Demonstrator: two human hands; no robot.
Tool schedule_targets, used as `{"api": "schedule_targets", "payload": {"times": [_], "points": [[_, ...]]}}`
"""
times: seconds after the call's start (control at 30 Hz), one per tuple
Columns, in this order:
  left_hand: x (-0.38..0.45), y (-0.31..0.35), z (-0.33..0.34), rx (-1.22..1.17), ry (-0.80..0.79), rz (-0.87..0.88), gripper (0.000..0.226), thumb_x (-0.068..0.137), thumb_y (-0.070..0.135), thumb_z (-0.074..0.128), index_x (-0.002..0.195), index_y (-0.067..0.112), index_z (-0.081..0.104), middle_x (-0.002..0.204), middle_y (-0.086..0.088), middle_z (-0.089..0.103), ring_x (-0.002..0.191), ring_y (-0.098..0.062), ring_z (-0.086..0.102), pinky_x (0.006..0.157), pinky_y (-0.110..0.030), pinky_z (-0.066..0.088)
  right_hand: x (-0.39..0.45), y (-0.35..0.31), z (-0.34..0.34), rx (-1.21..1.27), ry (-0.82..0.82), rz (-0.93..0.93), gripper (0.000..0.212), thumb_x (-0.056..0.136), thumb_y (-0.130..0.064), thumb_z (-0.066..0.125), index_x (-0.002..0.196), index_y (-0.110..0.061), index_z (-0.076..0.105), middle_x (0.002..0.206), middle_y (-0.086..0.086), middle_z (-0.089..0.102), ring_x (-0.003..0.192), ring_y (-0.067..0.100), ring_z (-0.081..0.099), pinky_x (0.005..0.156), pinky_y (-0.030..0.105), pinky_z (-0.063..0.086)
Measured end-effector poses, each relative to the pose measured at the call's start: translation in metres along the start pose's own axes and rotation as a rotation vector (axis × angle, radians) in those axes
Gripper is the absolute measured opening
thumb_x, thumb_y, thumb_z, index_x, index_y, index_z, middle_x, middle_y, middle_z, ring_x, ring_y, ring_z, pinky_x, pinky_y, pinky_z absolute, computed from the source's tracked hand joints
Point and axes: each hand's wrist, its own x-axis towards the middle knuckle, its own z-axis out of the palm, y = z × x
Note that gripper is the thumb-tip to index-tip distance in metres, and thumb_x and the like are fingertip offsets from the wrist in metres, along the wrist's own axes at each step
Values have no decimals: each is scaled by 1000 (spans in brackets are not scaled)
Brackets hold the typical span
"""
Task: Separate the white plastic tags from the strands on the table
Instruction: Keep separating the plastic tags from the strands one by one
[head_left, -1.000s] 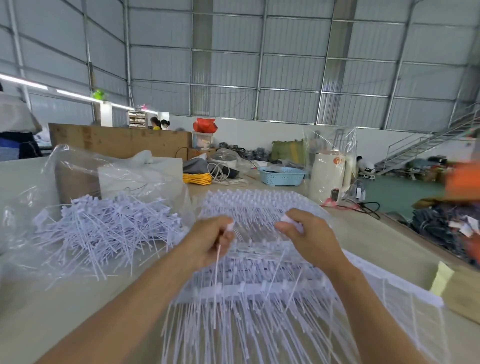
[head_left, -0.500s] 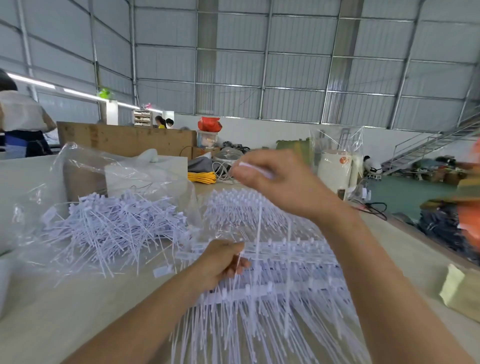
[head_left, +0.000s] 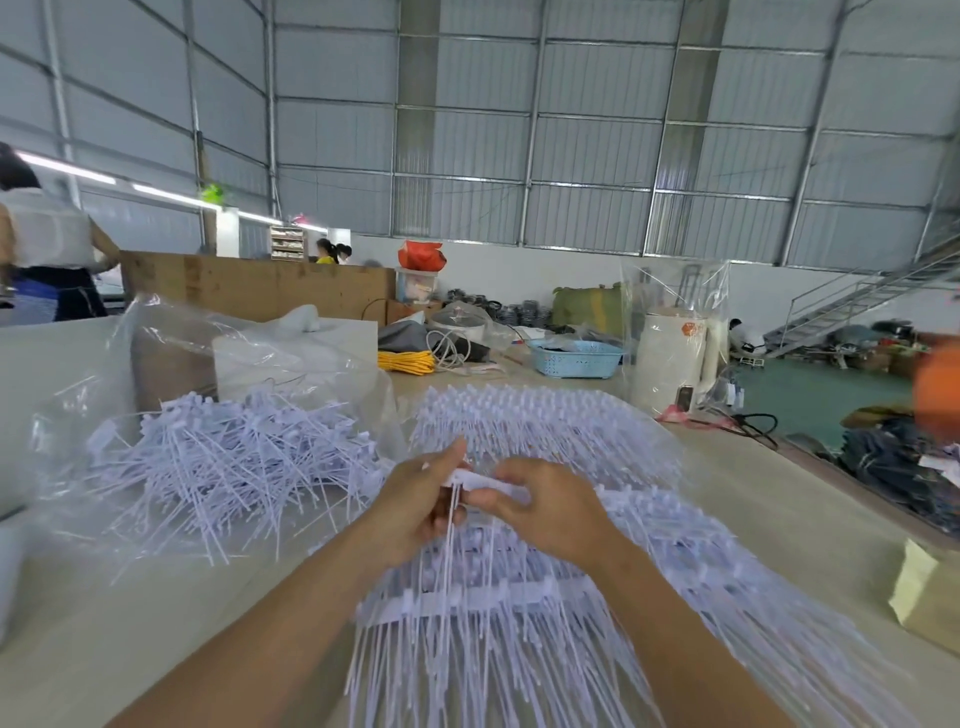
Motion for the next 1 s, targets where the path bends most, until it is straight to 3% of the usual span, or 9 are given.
{"api": "schedule_targets", "payload": {"times": [0.07, 0.3, 0.4, 0.47, 0.5, 0.67, 0.77, 0.87, 1.0], "points": [[-1, 1, 0, 16, 27, 29, 38, 87, 47, 60, 78, 9, 61, 52, -7, 57, 37, -15, 47, 40, -20, 30, -3, -1, 3, 6, -48, -11, 40, 87, -57, 51, 74, -18, 52, 69, 2, 53, 67, 23, 54, 58, 33, 38], [-7, 1, 6, 71, 50, 110, 37, 89, 44, 59, 73, 12, 51, 42, -1, 45, 31, -12, 35, 36, -15, 26, -4, -4, 1, 81, 29, 27, 35, 87, -46, 60, 64, -29, 40, 62, -5, 45, 66, 21, 48, 57, 31, 33], [-7, 1, 8, 86, 74, 131, 36, 90, 40, 60, 71, 11, 51, 39, 0, 43, 29, -11, 32, 34, -14, 24, -5, -8, 2, 68, -15, -4, 21, 90, -45, 55, 86, -24, 54, 76, -1, 58, 79, 24, 56, 65, 31, 42], [-7, 1, 10, 104, 80, 143, 34, 91, 38, 59, 73, 10, 54, 40, -2, 44, 29, -11, 32, 35, -15, 23, -7, -11, 2, 83, -69, -42, 31, 93, -44, 51, 110, -18, 57, 98, 7, 65, 94, 27, 60, 76, 34, 48], [-7, 2, 11, 105, 80, 144, 32, 92, 36, 58, 75, 10, 54, 40, -2, 44, 29, -12, 31, 35, -15, 22, -7, -11, 2, 69, -58, -71, 33, 93, -43, 50, 111, -16, 57, 98, 9, 66, 94, 28, 60, 76, 36, 49], [-9, 11, 13, 61, 50, 31, 21, 95, 17, 50, 75, 11, 52, 37, 1, 39, 27, -9, 25, 34, -11, 20, -4, -10, -4, -265, 213, -258, 24, 88, -36, 61, 98, -15, 67, 85, 5, 68, 80, 27, 63, 70, 35, 44], [-14, 21, 15, 57, 10, -70, 22, 94, 18, 50, 73, 12, 52, 37, 4, 34, 26, -8, 23, 33, -8, 21, -10, 4, -7, -467, 251, -181, 21, 81, -33, 70, 92, -16, 68, 78, 5, 68, 74, 28, 66, 67, 34, 48], [-15, 35, 13, -178, -71, -116, 31, 95, 34, 54, 73, 14, 46, 37, 6, 30, 24, -6, 23, 31, -7, 20, -13, 21, -8, -277, 242, -19, 36, 92, -43, 52, 119, -21, 60, 105, 3, 68, 97, 27, 62, 76, 31, 45], [-12, 42, -6, -550, -150, -83, 44, 87, 57, 44, 73, 16, 40, 37, 8, 32, 25, -2, 31, 26, -12, 26, -7, 10, -3, -107, 285, -76, 38, 90, -43, 55, 115, -15, 64, 101, 9, 70, 91, 32, 64, 70, 32, 44]]}}
